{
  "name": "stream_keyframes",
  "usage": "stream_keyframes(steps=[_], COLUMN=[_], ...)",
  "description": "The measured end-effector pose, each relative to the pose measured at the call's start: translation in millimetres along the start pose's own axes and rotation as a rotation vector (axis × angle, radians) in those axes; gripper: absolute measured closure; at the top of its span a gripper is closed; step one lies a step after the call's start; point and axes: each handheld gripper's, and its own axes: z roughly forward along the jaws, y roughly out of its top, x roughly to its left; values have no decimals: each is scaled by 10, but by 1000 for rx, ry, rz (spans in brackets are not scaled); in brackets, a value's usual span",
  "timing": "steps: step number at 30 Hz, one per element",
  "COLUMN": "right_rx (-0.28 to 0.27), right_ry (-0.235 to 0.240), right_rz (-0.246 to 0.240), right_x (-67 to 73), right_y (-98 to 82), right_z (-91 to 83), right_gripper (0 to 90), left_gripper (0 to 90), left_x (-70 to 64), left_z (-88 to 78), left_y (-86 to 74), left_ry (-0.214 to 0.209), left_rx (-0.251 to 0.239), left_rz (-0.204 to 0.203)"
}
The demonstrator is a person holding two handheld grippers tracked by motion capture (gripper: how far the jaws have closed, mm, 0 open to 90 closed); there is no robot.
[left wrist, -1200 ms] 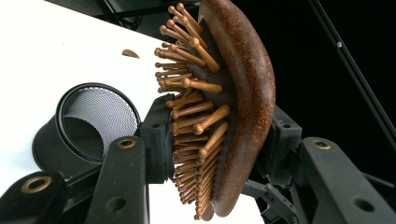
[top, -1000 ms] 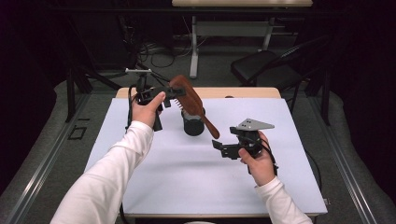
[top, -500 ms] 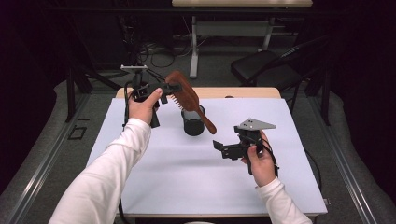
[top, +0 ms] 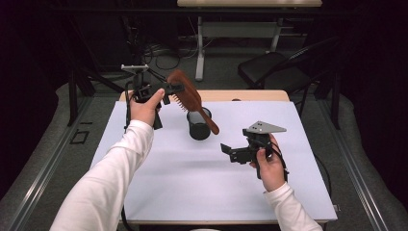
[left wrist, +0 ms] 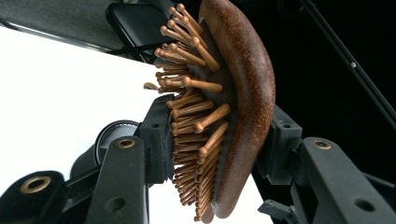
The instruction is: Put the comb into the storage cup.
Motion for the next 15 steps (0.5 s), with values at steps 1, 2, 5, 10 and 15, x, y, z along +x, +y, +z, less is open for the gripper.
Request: stream_keyframes(steps=[1,2,5,10,15], right_rx=[1,1,3,9,9], right_ry=[0,-1,2,-1,0], right_rz=[-1,-1,2,0,-4], right_x=[0,0,-2,-11,-13], right_y=[0,0,-1,-4,-4], right_z=[1,1,2,5,5], right_gripper=[0,0,0,0,0], left_gripper=[539,539,539,539,540], left_x=[-2,-6,-26,-37,-28], left_z=[0,-3,-5,-9,-9], left_y=[7,16,41,79,119], left_ry=[0,4,13,18,38], left_rx=[-3,-3,-14,-32,-49], left_rz=[4,7,13,14,19])
